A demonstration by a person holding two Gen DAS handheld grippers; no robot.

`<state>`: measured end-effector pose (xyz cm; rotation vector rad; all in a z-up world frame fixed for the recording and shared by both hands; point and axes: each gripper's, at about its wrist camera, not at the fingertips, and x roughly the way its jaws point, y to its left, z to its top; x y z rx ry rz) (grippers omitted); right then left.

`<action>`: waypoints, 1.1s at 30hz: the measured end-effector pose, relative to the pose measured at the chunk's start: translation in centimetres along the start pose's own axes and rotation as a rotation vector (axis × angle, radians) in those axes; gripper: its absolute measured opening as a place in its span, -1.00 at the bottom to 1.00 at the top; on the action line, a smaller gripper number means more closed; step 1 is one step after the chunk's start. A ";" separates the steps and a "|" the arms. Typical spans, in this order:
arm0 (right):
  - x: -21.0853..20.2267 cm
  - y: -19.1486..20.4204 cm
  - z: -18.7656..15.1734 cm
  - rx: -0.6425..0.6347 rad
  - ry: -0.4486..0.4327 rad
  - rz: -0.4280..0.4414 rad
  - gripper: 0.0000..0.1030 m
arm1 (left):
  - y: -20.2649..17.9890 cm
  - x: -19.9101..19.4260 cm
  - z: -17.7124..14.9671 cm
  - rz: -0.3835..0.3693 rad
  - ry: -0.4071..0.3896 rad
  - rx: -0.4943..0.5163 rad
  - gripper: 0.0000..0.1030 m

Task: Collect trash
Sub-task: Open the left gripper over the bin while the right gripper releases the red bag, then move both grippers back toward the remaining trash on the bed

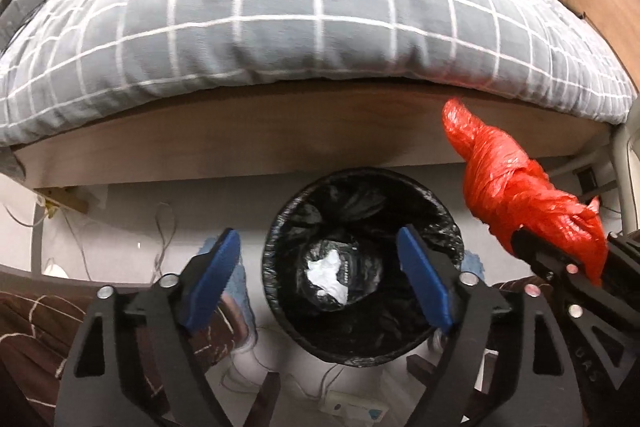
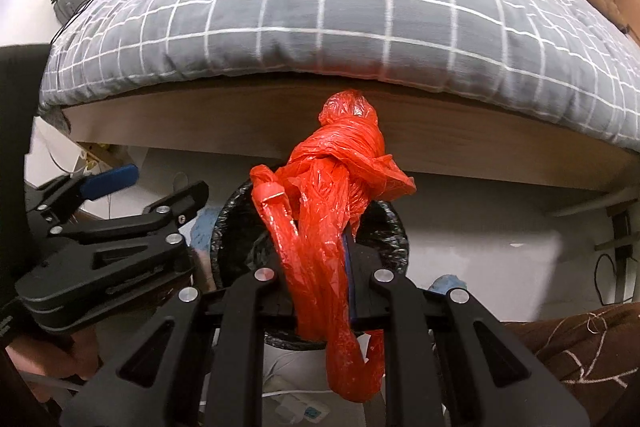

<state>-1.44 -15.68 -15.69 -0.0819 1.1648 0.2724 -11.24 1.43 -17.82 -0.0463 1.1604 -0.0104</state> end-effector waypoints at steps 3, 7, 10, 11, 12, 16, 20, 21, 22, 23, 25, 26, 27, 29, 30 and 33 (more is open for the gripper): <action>0.6 1.1 0.3 -0.012 0.011 0.000 -0.72 | 1.1 -0.3 -0.1 0.006 -0.011 -0.008 0.74; 1.4 2.3 0.3 -0.028 0.028 -0.017 -0.72 | 2.3 -0.8 0.0 0.005 -0.017 -0.041 0.86; 2.1 3.1 0.6 -0.031 0.045 -0.020 -0.71 | 3.3 -0.8 0.0 0.021 -0.018 -0.055 0.89; 2.4 3.4 0.7 -0.033 0.050 -0.022 -0.71 | 3.4 -0.9 0.1 0.022 -0.018 -0.056 0.89; 2.6 3.7 0.7 -0.035 0.052 -0.023 -0.71 | 3.4 -0.9 0.0 0.024 -0.017 -0.057 0.89; 3.1 4.7 0.7 -0.034 0.047 -0.029 -0.67 | 3.6 -0.9 0.1 0.034 -0.013 -0.057 0.89; 2.8 5.0 0.8 -0.032 0.029 -0.040 -0.50 | 3.7 -1.0 0.2 0.049 -0.017 -0.052 0.89; 2.7 4.9 0.8 -0.030 0.022 -0.043 -0.45 | 3.7 -1.1 0.2 0.049 -0.018 -0.052 0.89; 2.5 4.9 0.8 -0.030 0.013 -0.046 -0.39 | 3.7 -1.1 0.2 0.049 -0.021 -0.052 0.89; 2.4 4.8 1.1 -0.029 0.010 -0.051 -0.35 | 3.7 -1.2 0.2 0.049 -0.025 -0.051 0.89; 2.1 4.5 1.2 -0.020 -0.003 -0.058 -0.22 | 3.6 -1.4 0.3 0.049 -0.032 -0.044 0.89; 1.9 4.4 1.3 -0.014 -0.011 -0.063 -0.20 | 3.6 -1.5 0.3 0.050 -0.036 -0.043 0.89; 1.8 4.3 1.4 -0.011 -0.016 -0.066 -0.13 | 3.6 -1.6 0.3 0.052 -0.039 -0.041 0.89; 1.4 4.1 1.6 -0.002 -0.032 -0.073 -0.01 | 3.8 -1.8 0.4 0.057 -0.045 -0.044 0.89; 1.1 3.8 1.6 0.000 -0.041 -0.077 0.08 | 3.9 -1.9 0.5 0.058 -0.049 -0.047 0.89; 0.1 3.6 1.9 -0.001 -0.080 -0.089 0.27 | 3.9 -2.5 0.7 0.061 -0.064 -0.047 0.89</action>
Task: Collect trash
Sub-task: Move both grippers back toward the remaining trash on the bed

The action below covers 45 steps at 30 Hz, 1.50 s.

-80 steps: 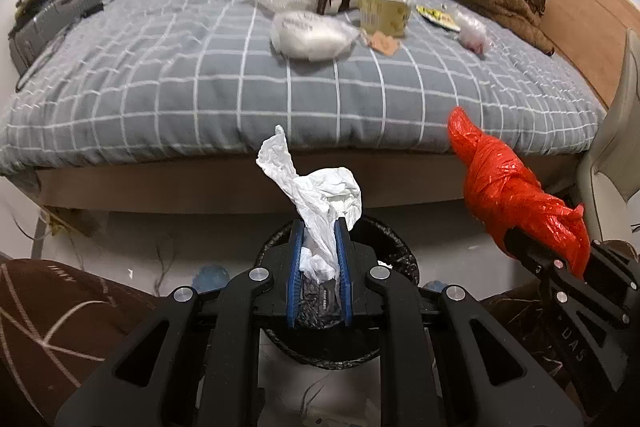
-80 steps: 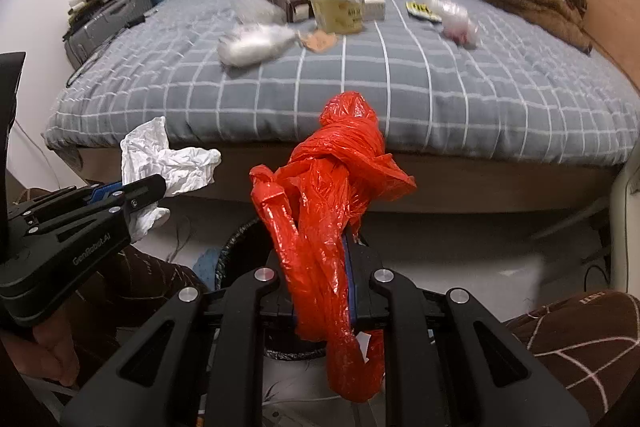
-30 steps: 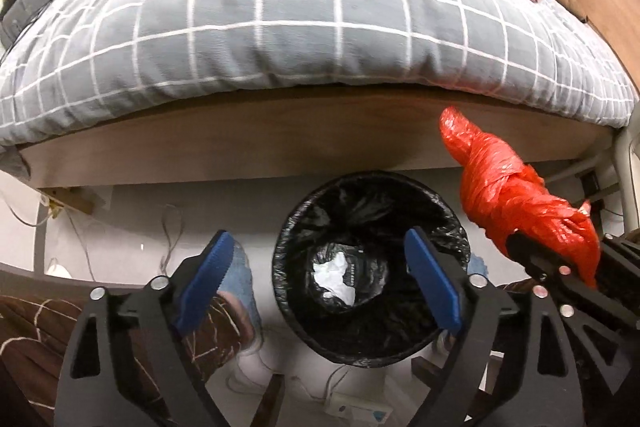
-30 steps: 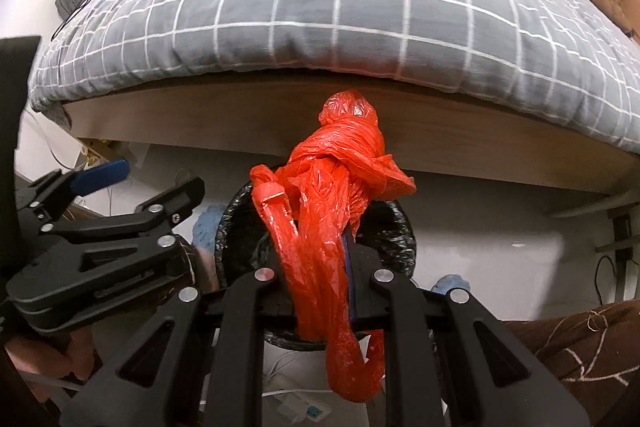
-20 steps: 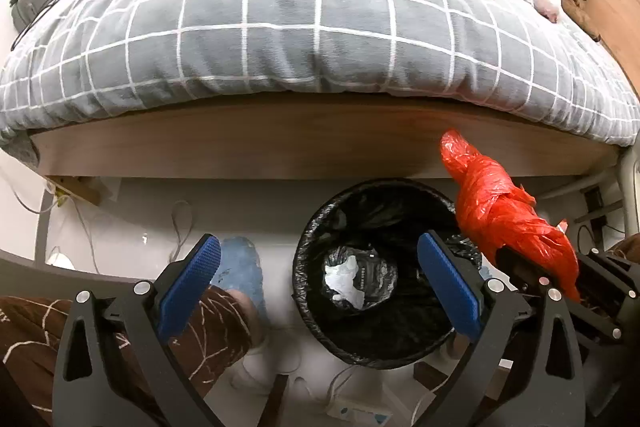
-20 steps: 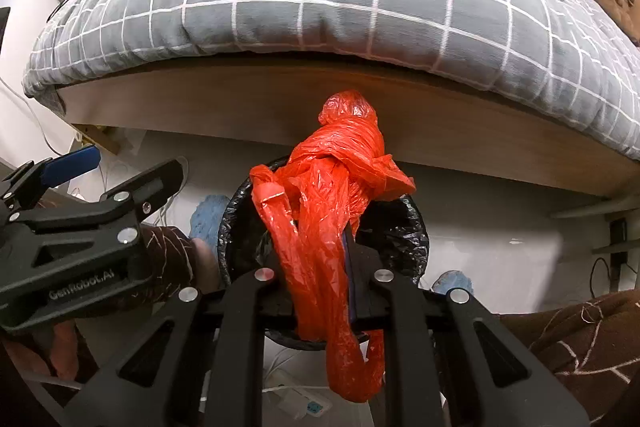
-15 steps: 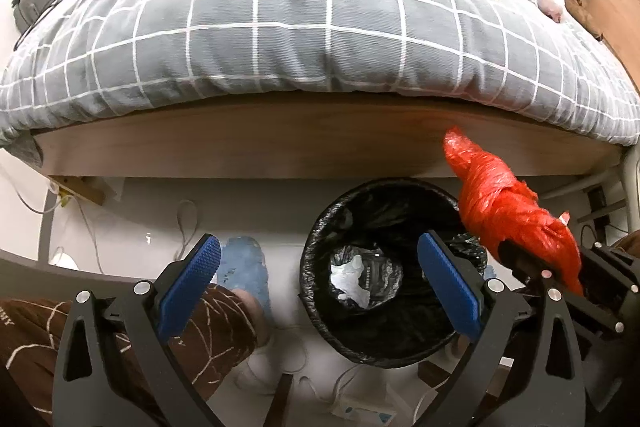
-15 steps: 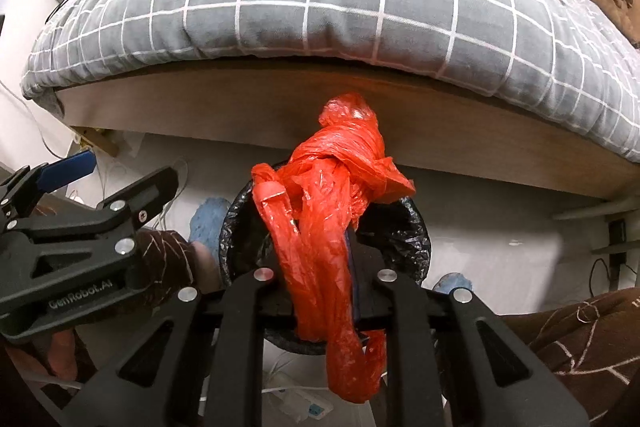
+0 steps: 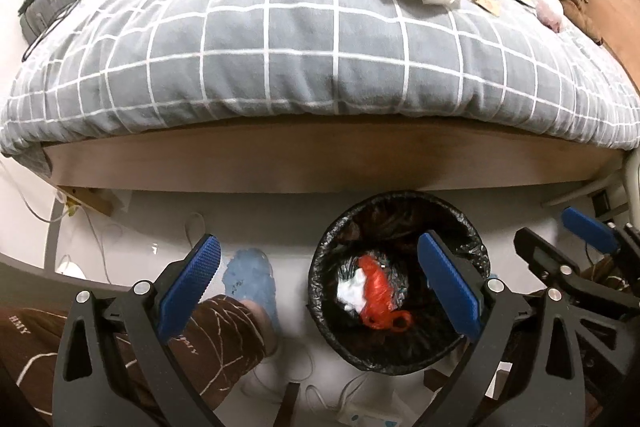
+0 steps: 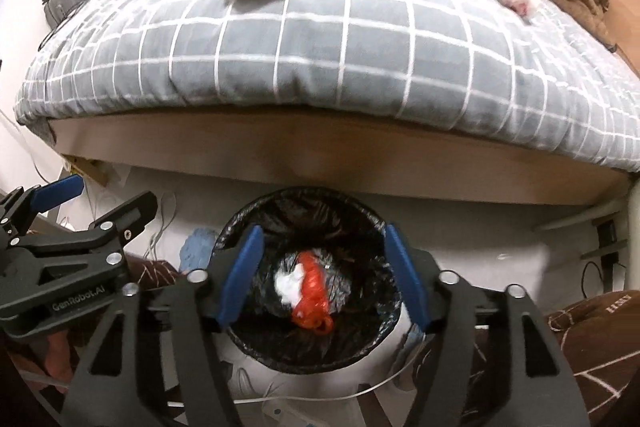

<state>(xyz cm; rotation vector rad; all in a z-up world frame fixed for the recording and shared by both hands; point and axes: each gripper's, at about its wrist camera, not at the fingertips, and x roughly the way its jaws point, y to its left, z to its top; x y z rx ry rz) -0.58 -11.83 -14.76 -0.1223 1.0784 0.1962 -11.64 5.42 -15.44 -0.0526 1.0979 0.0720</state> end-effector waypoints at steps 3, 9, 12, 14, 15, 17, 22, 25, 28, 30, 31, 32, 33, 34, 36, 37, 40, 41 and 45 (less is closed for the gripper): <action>-1.4 -1.0 0.2 0.001 -0.048 -0.024 0.48 | -0.3 -0.8 0.4 -0.004 -0.022 0.004 0.89; -3.9 -3.9 0.9 0.054 -0.134 -0.094 0.85 | -1.6 -3.3 1.3 -0.016 -0.093 0.025 0.89; -5.0 -4.9 1.2 0.074 -0.178 -0.119 0.85 | -2.1 -4.5 1.7 -0.024 -0.126 0.035 0.89; -5.7 -5.7 1.4 0.084 -0.202 -0.128 0.85 | -2.3 -5.0 2.0 -0.022 -0.140 0.037 0.89; -5.9 -6.2 1.5 0.089 -0.209 -0.133 0.85 | -2.4 -5.2 2.2 -0.022 -0.147 0.036 0.89; -6.6 -7.0 1.7 0.106 -0.229 -0.136 0.85 | -2.5 -5.7 2.6 -0.022 -0.163 0.032 0.89; -8.0 -8.5 1.9 0.129 -0.285 -0.147 0.85 | -2.9 -6.3 3.8 -0.030 -0.195 0.007 0.89; -8.5 -9.3 2.1 0.134 -0.307 -0.169 0.85 | -3.1 -6.5 4.6 -0.058 -0.209 -0.013 0.89; -8.6 -10.1 3.0 0.127 -0.326 -0.199 0.85 | -3.4 -6.6 5.7 -0.075 -0.225 -0.024 0.89; -8.7 -10.7 3.7 0.120 -0.337 -0.208 0.85 | -3.7 -6.6 6.5 -0.077 -0.239 -0.028 0.89; -8.8 -11.0 4.1 0.116 -0.349 -0.214 0.85 | -3.8 -6.5 6.8 -0.075 -0.242 -0.027 0.89; -8.8 -11.3 4.6 0.110 -0.362 -0.220 0.85 | -4.0 -6.4 7.1 -0.073 -0.247 -0.024 0.89; -8.8 -11.6 5.0 0.108 -0.370 -0.225 0.85 | -4.1 -6.4 7.5 -0.071 -0.250 -0.021 0.89; -8.8 -12.1 5.7 0.110 -0.377 -0.227 0.85 | -4.3 -6.2 8.0 -0.066 -0.255 -0.016 0.89; -8.7 -12.9 6.7 0.119 -0.389 -0.220 0.85 | -4.5 -6.0 8.7 -0.059 -0.266 -0.010 0.89; -8.5 -13.5 7.3 0.124 -0.396 -0.219 0.85 | -4.8 -5.8 9.3 -0.049 -0.275 -0.003 0.89; -7.7 -14.5 8.6 0.134 -0.396 -0.230 0.85 | -5.0 -5.1 10.6 -0.030 -0.284 0.011 0.89; -7.3 -14.9 9.2 0.139 -0.393 -0.234 0.85 | -5.1 -4.8 11.0 -0.025 -0.286 0.015 0.89; -6.3 -16.0 10.8 0.149 -0.384 -0.232 0.85 | -5.4 -3.7 12.7 -0.012 -0.283 0.022 0.89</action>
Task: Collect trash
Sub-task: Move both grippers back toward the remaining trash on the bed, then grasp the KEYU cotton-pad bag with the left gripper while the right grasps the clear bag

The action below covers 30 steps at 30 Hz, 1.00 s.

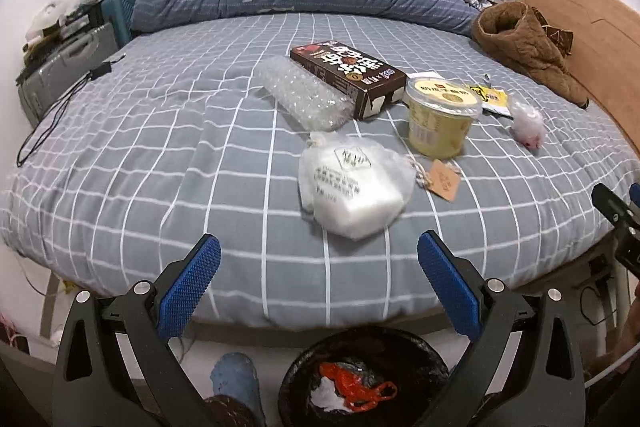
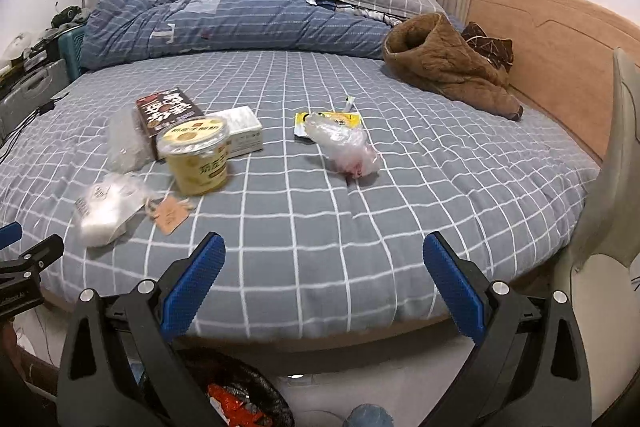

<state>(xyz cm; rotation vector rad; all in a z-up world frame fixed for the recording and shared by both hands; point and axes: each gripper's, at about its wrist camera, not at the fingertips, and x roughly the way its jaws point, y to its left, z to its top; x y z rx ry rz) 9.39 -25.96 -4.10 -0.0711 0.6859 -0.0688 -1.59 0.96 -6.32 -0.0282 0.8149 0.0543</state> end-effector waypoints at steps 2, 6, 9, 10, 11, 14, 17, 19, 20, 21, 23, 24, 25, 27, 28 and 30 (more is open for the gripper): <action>0.7 -0.1 0.5 -0.001 -0.002 0.002 0.85 | -0.2 0.7 0.5 0.002 0.005 0.004 0.89; 2.2 -0.4 1.6 -0.013 -0.009 -0.006 0.85 | -1.0 1.9 1.3 0.004 0.012 0.024 0.89; 3.6 -0.8 2.4 -0.014 -0.003 -0.011 0.85 | -1.4 2.8 2.2 0.014 0.021 0.029 0.89; 4.1 -1.0 2.7 -0.013 -0.003 -0.014 0.85 | -1.5 3.2 2.5 0.016 0.022 0.028 0.89; 4.6 -1.2 3.0 -0.014 -0.002 -0.019 0.85 | -1.6 3.5 2.7 0.018 0.025 0.029 0.89; 6.3 -1.7 4.0 -0.015 0.002 -0.028 0.85 | -1.8 4.5 3.4 0.019 0.033 0.033 0.89; 7.8 -2.0 4.9 -0.019 0.007 -0.030 0.85 | -2.0 5.4 3.9 0.027 0.041 0.043 0.89; 9.2 -2.1 5.5 -0.027 0.017 -0.027 0.83 | -2.1 6.1 4.4 0.030 0.043 0.049 0.89; 9.7 -2.0 5.6 -0.031 0.022 -0.025 0.80 | -2.3 6.5 4.6 0.034 0.046 0.057 0.89; 10.3 -2.0 5.9 -0.037 0.027 -0.025 0.78 | -2.4 6.9 4.9 0.035 0.048 0.064 0.88; 11.7 -2.0 6.4 -0.048 0.037 -0.030 0.77 | -2.4 7.6 5.2 0.036 0.057 0.069 0.88; 12.2 -2.1 6.5 -0.049 0.043 -0.028 0.76 | -2.4 7.9 5.3 0.035 0.064 0.070 0.88; 13.0 -2.2 6.7 -0.048 0.052 -0.023 0.73 | -2.4 8.1 5.4 0.031 0.071 0.070 0.86; 14.0 -2.5 6.9 -0.046 0.067 -0.023 0.69 | -2.5 8.7 5.4 0.026 0.087 0.073 0.86; 14.3 -2.6 6.9 -0.041 0.073 -0.026 0.65 | -2.6 9.0 5.3 0.026 0.096 0.076 0.86; 15.1 -2.9 7.0 -0.027 0.089 -0.016 0.61 | -2.8 9.3 5.2 0.016 0.106 0.080 0.86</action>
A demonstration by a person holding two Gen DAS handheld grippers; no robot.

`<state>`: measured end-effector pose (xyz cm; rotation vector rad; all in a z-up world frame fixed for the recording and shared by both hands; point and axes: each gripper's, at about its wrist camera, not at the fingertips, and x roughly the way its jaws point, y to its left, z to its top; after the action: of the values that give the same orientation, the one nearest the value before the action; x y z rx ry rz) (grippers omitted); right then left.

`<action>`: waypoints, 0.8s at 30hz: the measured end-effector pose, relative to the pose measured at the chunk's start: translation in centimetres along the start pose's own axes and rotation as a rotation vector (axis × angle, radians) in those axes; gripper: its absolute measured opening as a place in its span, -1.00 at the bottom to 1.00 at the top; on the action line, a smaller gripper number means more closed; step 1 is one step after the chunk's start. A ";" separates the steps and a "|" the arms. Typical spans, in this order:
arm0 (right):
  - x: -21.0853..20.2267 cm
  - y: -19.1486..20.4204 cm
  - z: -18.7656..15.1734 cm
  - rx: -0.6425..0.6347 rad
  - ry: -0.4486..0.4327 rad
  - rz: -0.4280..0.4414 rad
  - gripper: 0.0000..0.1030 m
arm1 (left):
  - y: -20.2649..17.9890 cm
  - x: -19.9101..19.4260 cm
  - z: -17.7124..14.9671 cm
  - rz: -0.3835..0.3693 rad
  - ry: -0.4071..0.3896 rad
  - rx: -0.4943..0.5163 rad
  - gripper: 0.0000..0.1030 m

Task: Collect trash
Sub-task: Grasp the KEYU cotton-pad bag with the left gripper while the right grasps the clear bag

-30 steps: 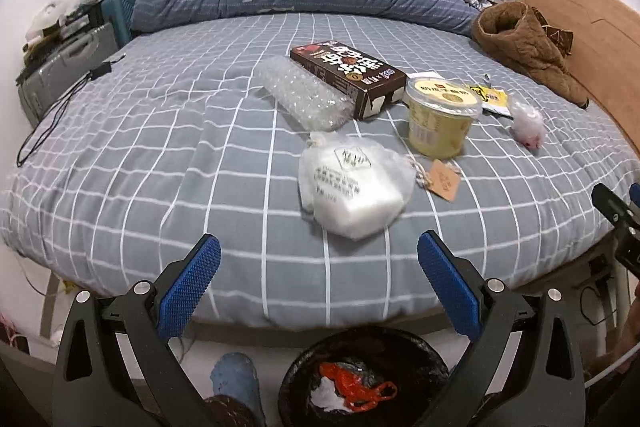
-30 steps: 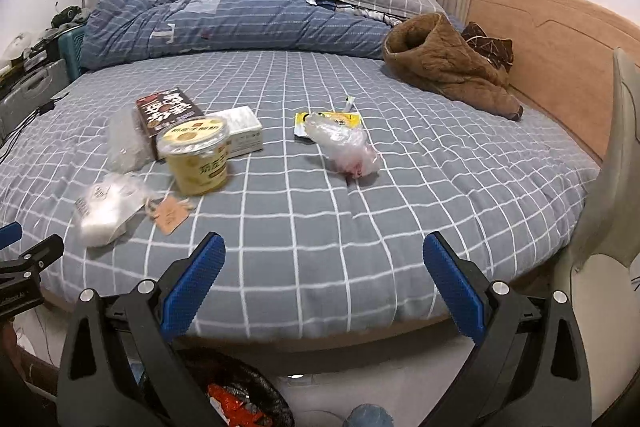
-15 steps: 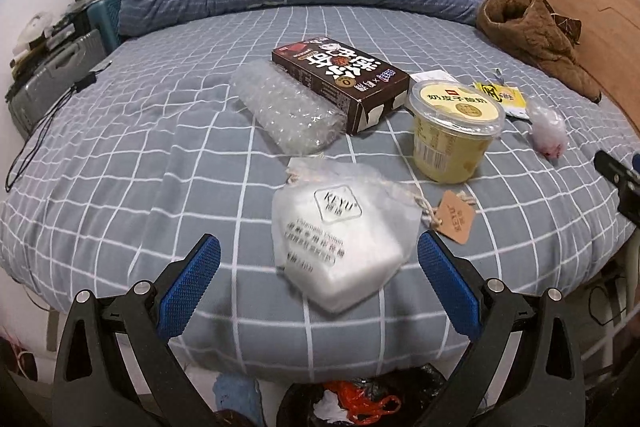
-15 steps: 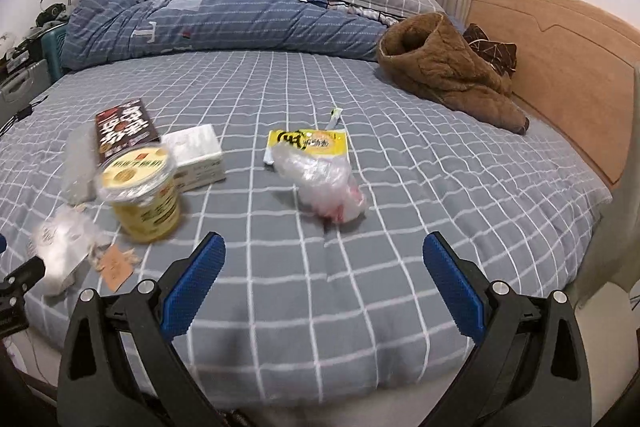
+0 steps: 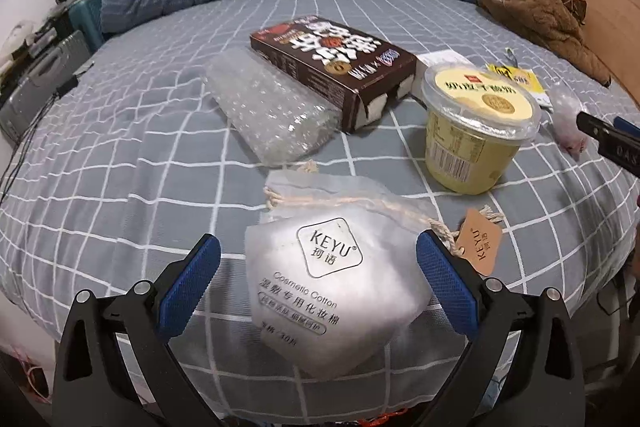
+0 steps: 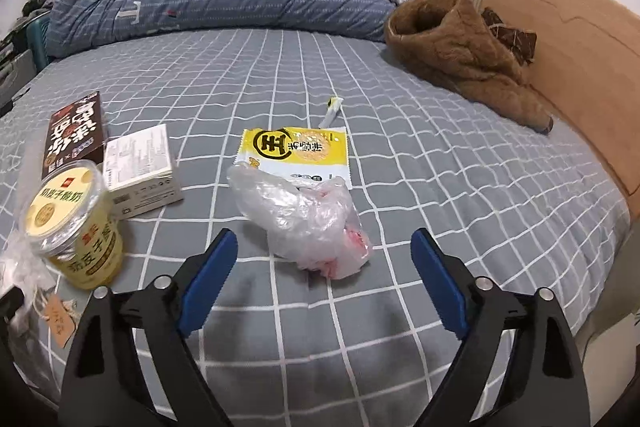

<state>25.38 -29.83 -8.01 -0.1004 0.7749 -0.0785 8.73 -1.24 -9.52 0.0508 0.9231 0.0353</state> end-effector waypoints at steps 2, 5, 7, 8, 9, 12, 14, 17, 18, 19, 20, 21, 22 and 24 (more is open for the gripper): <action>0.5 0.0 0.2 -0.004 0.006 -0.001 0.56 | -0.1 0.3 0.1 -0.009 0.007 -0.001 0.85; 1.3 0.0 0.3 -0.003 0.024 0.015 0.42 | -0.3 0.8 0.1 -0.046 0.025 -0.019 0.73; 1.7 0.1 0.3 -0.004 0.039 0.029 0.27 | -0.5 0.9 -0.1 -0.043 0.029 -0.016 0.69; 1.9 0.1 0.2 -0.004 0.048 0.041 0.22 | -0.5 0.9 -0.1 -0.039 0.029 -0.009 0.67; 2.1 0.1 0.2 -0.004 0.057 0.051 0.07 | -0.6 1.0 -0.2 -0.036 0.032 -0.004 0.61; 2.4 0.1 0.1 -0.004 0.080 0.064 -0.11 | -0.4 1.1 -0.4 -0.040 0.045 -0.014 0.44; 2.3 0.1 0.1 -0.006 0.083 0.066 -0.16 | -0.3 1.2 -0.5 -0.039 0.052 -0.013 0.37; 2.3 0.1 0.0 -0.003 0.087 0.062 -0.18 | -0.4 1.3 -0.7 -0.030 0.053 0.000 0.29; 2.3 0.2 0.0 -0.002 0.087 0.059 -0.18 | -0.4 1.2 -0.7 -0.026 0.052 0.005 0.28; 2.2 0.2 0.0 -0.003 0.086 0.055 -0.18 | -0.5 1.2 -0.7 -0.021 0.051 0.009 0.26; 2.1 0.3 0.0 -0.004 0.085 0.052 -0.19 | -0.5 1.2 -0.7 -0.019 0.050 0.009 0.25; 2.1 0.2 0.0 -0.003 0.085 0.050 -0.19 | -0.5 1.1 -0.7 -0.016 0.048 0.009 0.22; 2.0 0.2 0.0 -0.001 0.083 0.048 -0.19 | -0.4 1.0 -0.6 -0.015 0.045 0.006 0.20; 1.8 0.2 0.1 0.004 0.082 0.047 -0.19 | -0.3 0.7 -0.5 -0.018 0.042 -0.001 0.19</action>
<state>26.74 -29.81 -9.27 -0.0753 0.8583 -0.0393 8.74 -1.47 -10.42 0.0409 0.9654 0.0198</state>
